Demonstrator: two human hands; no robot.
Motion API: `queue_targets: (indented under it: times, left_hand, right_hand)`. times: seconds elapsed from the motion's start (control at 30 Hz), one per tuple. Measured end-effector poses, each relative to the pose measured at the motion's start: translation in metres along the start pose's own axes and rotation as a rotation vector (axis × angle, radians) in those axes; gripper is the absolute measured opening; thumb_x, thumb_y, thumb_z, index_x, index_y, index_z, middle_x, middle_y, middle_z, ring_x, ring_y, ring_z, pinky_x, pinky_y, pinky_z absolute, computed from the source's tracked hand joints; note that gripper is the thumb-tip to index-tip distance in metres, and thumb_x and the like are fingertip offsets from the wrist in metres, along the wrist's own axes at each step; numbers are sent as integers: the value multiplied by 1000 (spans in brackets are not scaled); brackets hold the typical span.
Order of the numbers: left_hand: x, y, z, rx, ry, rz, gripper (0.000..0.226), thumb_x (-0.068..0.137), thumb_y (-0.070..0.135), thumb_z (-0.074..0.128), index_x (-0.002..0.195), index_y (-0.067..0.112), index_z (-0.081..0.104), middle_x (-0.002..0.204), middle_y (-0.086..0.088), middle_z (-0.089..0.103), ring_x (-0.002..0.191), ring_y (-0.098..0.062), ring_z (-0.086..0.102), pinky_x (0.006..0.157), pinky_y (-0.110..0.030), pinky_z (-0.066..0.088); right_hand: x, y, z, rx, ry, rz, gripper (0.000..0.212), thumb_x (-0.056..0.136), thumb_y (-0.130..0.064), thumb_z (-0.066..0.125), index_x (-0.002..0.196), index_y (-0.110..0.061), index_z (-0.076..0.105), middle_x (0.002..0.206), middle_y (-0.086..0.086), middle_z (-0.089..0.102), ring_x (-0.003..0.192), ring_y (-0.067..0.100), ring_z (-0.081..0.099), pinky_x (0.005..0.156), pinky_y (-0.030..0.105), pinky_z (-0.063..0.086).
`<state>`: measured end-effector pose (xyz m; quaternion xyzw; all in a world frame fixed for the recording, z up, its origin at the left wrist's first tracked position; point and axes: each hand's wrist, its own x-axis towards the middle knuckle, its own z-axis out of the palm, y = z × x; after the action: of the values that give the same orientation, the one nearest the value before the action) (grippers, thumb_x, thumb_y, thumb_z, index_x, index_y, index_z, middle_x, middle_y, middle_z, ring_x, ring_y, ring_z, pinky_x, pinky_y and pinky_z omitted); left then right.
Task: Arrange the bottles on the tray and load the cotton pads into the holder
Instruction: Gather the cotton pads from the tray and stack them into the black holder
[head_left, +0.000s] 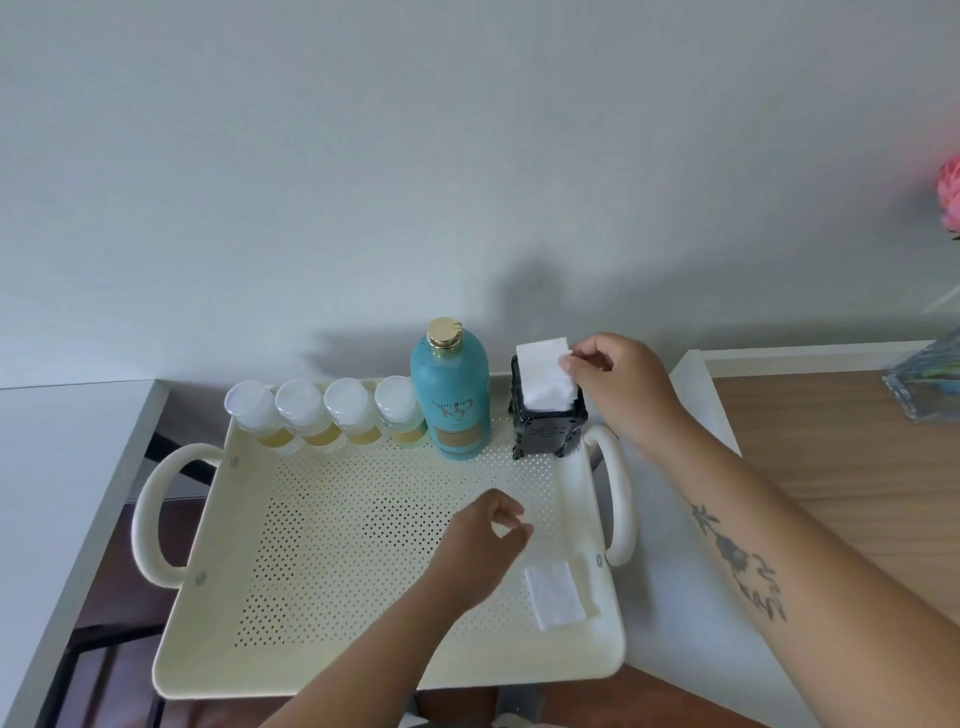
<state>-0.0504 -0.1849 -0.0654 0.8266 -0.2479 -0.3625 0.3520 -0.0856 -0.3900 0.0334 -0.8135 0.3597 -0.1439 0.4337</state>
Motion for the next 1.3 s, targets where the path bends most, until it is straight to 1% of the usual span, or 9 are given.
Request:
queue_targets:
  times: [0.17,0.33,0.43,0.53,0.77,0.87,1.03,1.13,1.3]
  left_hand:
    - [-4,-14,17,266,-80,123,34,85,38,66,114,23,58,110,7,60,102,-9,56,90,-30,50]
    - [-3,-16,24,374,-108,178,34,83,39,68,112,23,58,108,5,58,99,-12,53,86,-34,51]
    - [-3,-18,27,406,-103,206,30,82,37,70,107,24,60,104,6,61,97,-13,52,84,-33,51]
    - [-2,-20,28,412,-100,217,21,83,36,70,100,26,62,101,9,61,96,-11,50,83,-32,50]
    - [-1,-24,26,350,-93,215,12,87,31,63,96,23,61,100,9,62,91,-7,53,79,-27,51]
    - [-2,-22,17,238,-81,173,8,87,30,64,90,26,57,90,13,60,76,3,52,69,-15,45]
    - [-3,-16,-4,119,-27,144,8,88,28,66,90,24,59,86,15,60,72,8,52,64,-5,40]
    - [-2,-9,-17,46,10,108,9,88,28,67,88,22,61,87,10,64,73,2,55,65,-9,44]
    - [-1,4,-36,-91,73,29,9,87,32,67,86,25,62,87,6,68,75,-13,62,68,-30,53]
  right_hand:
    - [-1,4,10,-153,32,-42,14,90,-23,61,100,-15,67,86,-8,63,88,22,60,84,43,49]
    - [-18,9,12,-374,184,-293,22,93,-20,55,111,-10,63,108,6,61,100,31,52,86,45,45]
    - [-31,16,14,-432,167,-460,20,92,-20,57,108,-11,66,108,4,63,101,30,54,84,45,46]
    - [-39,24,18,-468,149,-522,18,90,-18,59,106,-13,68,110,0,67,106,28,56,84,42,46]
    - [-39,37,23,-573,122,-538,19,90,-20,59,107,-17,68,111,-4,68,110,26,55,89,39,43]
    - [-37,39,23,-534,143,-535,17,91,-18,59,106,-17,69,109,-5,70,109,25,55,87,40,45]
    - [-32,42,24,-466,167,-481,15,93,-18,60,103,-18,71,104,-7,71,107,25,54,85,41,45]
    - [-28,40,23,-449,151,-450,14,93,-20,60,100,-19,72,101,-8,72,106,25,54,84,40,43]
    - [-23,35,20,-381,138,-376,13,91,-25,63,98,-20,72,93,-8,72,97,23,53,82,38,39]
